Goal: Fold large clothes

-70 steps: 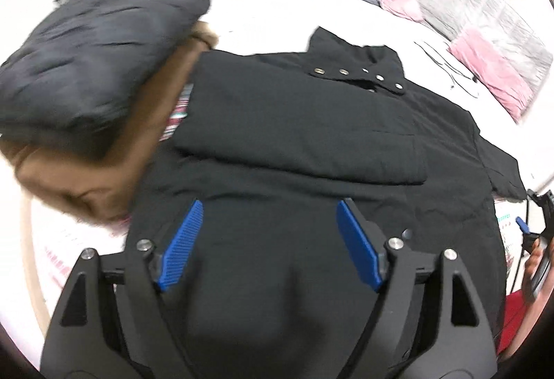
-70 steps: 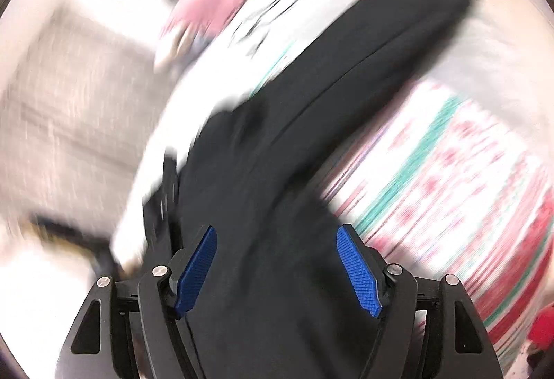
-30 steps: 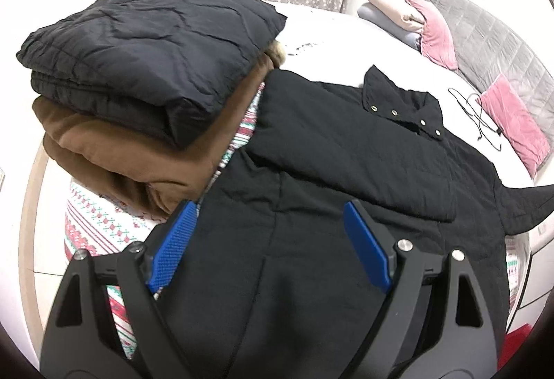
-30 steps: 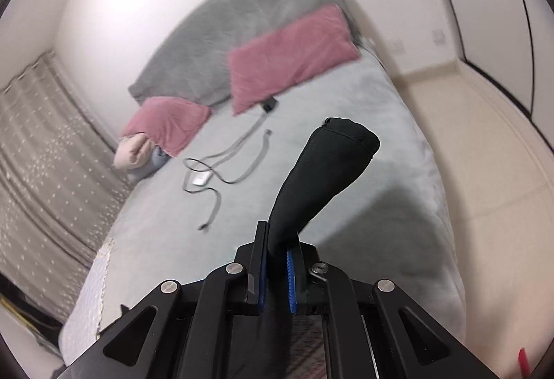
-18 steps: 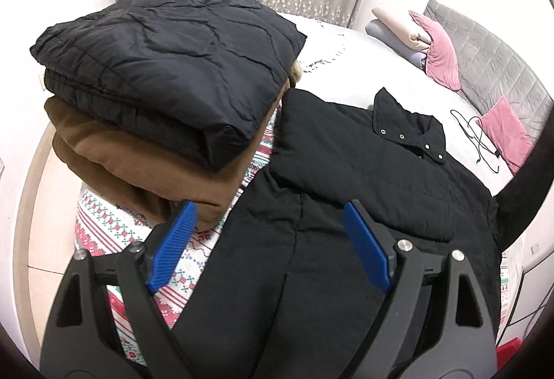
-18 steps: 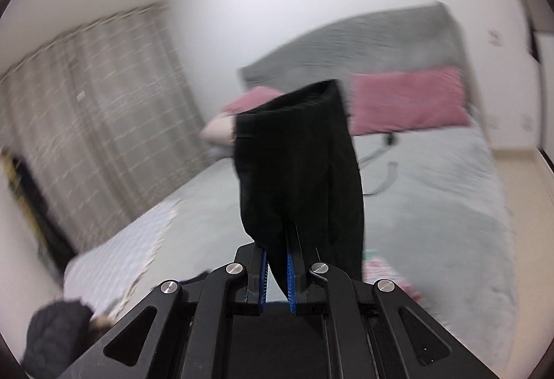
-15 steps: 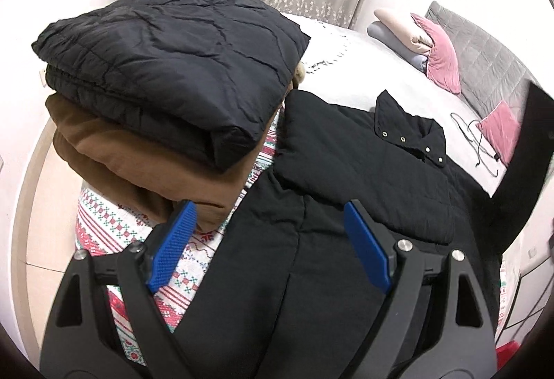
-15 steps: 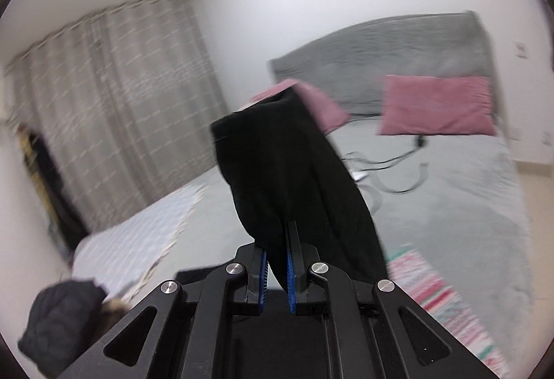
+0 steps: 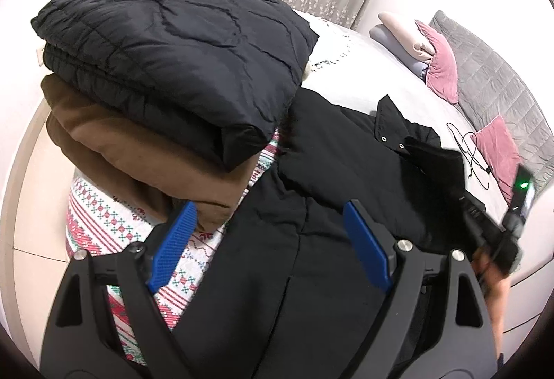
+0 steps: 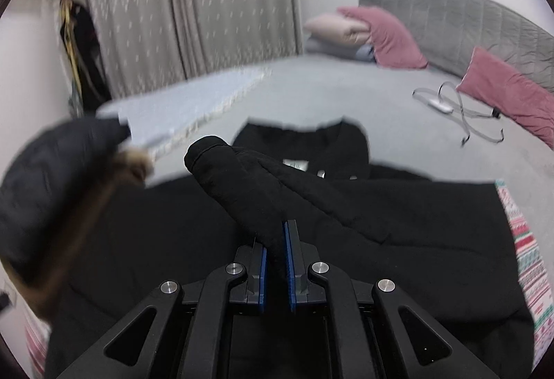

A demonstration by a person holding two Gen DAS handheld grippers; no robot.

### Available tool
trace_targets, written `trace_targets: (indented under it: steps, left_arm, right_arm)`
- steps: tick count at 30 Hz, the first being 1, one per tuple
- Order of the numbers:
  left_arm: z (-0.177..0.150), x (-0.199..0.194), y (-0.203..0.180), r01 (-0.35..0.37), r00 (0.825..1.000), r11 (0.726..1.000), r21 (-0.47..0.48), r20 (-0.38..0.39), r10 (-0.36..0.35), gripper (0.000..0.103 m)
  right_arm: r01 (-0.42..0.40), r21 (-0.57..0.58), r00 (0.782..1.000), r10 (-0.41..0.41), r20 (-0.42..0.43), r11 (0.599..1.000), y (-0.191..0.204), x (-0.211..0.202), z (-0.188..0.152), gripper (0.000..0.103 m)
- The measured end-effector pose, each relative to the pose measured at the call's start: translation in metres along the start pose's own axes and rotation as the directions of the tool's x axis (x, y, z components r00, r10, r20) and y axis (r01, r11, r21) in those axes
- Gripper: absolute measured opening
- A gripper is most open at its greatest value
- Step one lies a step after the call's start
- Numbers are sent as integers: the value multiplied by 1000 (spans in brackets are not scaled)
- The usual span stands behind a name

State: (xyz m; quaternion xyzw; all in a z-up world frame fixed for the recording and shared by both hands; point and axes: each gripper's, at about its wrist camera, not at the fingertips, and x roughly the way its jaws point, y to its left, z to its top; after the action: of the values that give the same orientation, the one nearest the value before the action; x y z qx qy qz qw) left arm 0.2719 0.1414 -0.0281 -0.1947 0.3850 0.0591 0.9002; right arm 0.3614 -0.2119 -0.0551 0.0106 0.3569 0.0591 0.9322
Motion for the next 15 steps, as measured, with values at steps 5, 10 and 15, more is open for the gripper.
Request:
trace_targets:
  steps: [5, 10, 15]
  left_arm:
    - [-2, 3, -5, 1, 1000, 1000, 24, -7, -1, 87]
    - [-2, 5, -4, 6, 1000, 1000, 20, -14, -6, 87]
    - [-4, 7, -6, -3, 1000, 999, 34, -19, 4, 87]
  right_arm:
    - [8, -22, 998, -10, -64, 1000, -2, 16, -16, 12]
    - [21, -109, 992, -35, -123, 994, -1, 23, -33, 19]
    - [-102, -100, 972, 78, -221, 990, -7, 28, -45, 35]
